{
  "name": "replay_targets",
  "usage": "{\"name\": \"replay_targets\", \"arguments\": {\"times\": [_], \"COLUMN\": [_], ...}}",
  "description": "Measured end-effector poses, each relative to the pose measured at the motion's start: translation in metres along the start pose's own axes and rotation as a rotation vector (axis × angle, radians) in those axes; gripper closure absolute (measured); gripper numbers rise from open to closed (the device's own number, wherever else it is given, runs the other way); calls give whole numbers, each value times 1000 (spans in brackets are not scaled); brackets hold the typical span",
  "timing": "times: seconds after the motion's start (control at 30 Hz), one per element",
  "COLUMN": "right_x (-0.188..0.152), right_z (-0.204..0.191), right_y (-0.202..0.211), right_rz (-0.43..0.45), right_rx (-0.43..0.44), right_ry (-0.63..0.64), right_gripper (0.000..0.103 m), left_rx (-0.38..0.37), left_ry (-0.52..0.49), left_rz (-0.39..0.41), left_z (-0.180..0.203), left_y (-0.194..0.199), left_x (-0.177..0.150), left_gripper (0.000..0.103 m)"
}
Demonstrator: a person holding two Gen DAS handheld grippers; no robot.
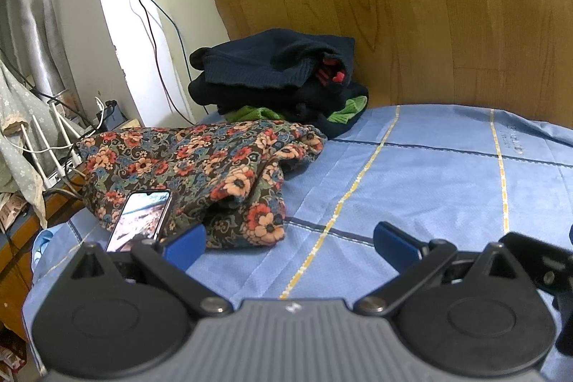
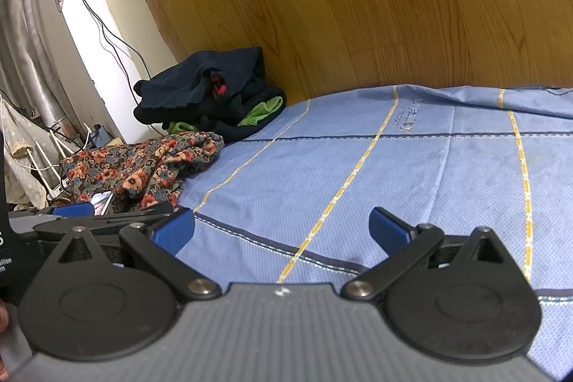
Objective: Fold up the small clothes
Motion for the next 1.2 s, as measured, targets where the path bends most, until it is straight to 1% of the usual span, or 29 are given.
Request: {"name": "replay_targets", "arguments": {"times": [1.2], "right_x": [0], "right_z": [-1], "right_y": [0], "right_rz": [-1], "right_rx": [0], "right_ry": [0], "right_gripper": [0], "left_rx": [-1], "left_ry": [-12], "left_rz": [-7], "left_z": [3], "left_y": [1], "left_x": [1], "left_gripper": [0]}}
Point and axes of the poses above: each gripper's, at about its wrist camera, not at the fingertips, and y roughly against the way its jaws point, z to its right, x to its top, the point moved 7 cm from there along -y, roughly the way its jaws point, and after that the axes turned 7 degrees about -x, right-handed, at the moved point
